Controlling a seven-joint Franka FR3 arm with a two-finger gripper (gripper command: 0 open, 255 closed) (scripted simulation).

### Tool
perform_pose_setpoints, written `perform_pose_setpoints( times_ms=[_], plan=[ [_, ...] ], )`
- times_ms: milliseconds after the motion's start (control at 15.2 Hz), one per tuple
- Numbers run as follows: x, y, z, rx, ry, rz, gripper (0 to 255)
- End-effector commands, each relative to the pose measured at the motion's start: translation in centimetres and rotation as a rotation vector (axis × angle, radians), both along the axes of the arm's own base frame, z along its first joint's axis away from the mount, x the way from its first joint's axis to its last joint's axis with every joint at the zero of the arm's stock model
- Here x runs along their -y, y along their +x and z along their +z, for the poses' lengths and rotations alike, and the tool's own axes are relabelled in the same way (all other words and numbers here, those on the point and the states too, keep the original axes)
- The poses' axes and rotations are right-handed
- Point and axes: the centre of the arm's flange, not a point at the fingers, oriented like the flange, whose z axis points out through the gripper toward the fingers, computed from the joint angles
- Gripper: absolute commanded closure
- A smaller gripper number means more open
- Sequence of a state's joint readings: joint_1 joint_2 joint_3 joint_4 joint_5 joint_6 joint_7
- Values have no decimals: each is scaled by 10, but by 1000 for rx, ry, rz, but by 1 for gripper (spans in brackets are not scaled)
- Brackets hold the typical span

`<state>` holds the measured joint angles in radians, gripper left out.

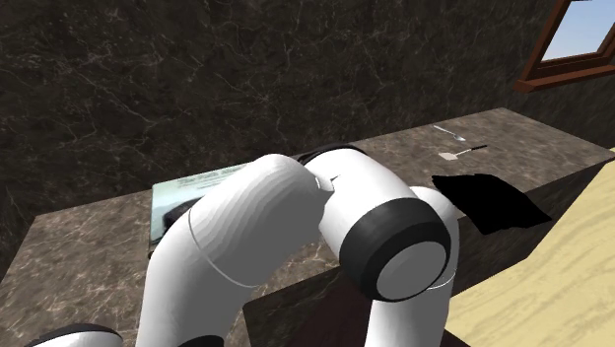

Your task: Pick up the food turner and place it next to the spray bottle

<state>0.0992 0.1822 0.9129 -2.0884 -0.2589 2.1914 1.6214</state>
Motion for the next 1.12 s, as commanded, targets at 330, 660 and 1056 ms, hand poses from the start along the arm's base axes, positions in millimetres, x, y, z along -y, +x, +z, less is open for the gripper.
perform_pose_setpoints(
  times_ms=[330, 660, 1056],
  plan=[
    [-1, 0, -19, 0, 0, 0, 255],
    [-1, 0, -19, 0, 0, 0, 0],
    [-1, -1, -6, 0, 0, 0, 0]
  ],
)
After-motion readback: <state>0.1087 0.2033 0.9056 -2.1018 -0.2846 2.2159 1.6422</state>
